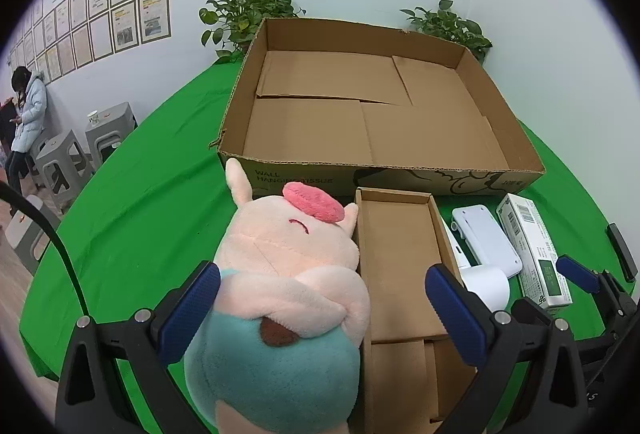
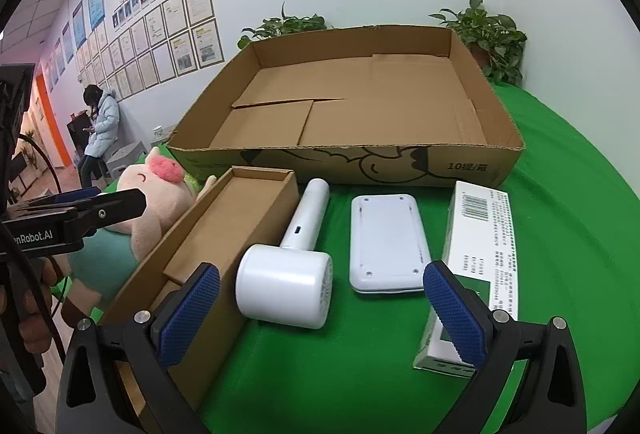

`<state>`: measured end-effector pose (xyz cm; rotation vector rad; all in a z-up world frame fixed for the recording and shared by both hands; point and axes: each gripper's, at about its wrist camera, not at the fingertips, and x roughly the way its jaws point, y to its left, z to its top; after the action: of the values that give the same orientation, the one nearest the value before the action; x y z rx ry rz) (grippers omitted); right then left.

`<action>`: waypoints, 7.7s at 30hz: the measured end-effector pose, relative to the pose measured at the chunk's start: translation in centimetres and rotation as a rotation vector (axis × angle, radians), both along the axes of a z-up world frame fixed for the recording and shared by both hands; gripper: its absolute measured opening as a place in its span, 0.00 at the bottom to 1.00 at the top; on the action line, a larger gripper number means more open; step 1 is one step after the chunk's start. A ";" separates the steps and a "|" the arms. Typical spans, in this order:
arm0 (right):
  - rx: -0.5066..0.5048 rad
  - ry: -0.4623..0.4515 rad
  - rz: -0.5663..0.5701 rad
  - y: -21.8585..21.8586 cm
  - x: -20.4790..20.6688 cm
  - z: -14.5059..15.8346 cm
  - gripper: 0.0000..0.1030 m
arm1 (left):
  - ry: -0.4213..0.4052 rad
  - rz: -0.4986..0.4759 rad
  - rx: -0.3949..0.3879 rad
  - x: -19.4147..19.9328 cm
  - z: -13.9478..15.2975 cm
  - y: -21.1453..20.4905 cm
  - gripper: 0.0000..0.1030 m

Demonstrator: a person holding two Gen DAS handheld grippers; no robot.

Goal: Organize objects
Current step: 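Grasp the pink-and-teal plush pig with the left tool, then carry the plush pig into the large cardboard box with the left tool, then open the left tool to release the pig inside the box, then grasp the long narrow cardboard tray by its side wall with the left tool, then lift the cardboard tray and lower it into the large box with the left tool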

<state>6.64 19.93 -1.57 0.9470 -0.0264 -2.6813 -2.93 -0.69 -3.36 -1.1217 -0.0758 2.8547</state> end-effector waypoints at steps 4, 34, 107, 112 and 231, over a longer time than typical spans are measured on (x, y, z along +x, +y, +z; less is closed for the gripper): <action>0.005 -0.001 -0.012 0.2 0.0 0.0 1.00 | 0.000 -0.007 0.013 0.1 0.1 -0.3 0.99; -0.066 0.088 0.603 -9.8 5.4 8.8 1.00 | -0.105 -0.051 0.336 2.7 -3.4 -8.2 0.70; -0.197 -0.172 0.257 -18.7 -34.2 -0.8 0.61 | 0.026 -0.182 0.293 -14.3 1.3 -8.3 0.28; -0.143 -0.186 0.255 -21.2 -36.1 -5.6 0.61 | -0.004 -0.139 0.269 -13.6 0.3 -8.8 0.28; -0.120 -0.215 0.203 -4.2 -3.1 -3.1 0.30 | -0.051 -0.127 0.140 6.2 0.1 2.2 0.15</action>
<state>3.51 15.70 -4.66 1.1301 -0.1281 -2.3572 3.29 1.47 -3.23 -1.1283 -0.1964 2.6649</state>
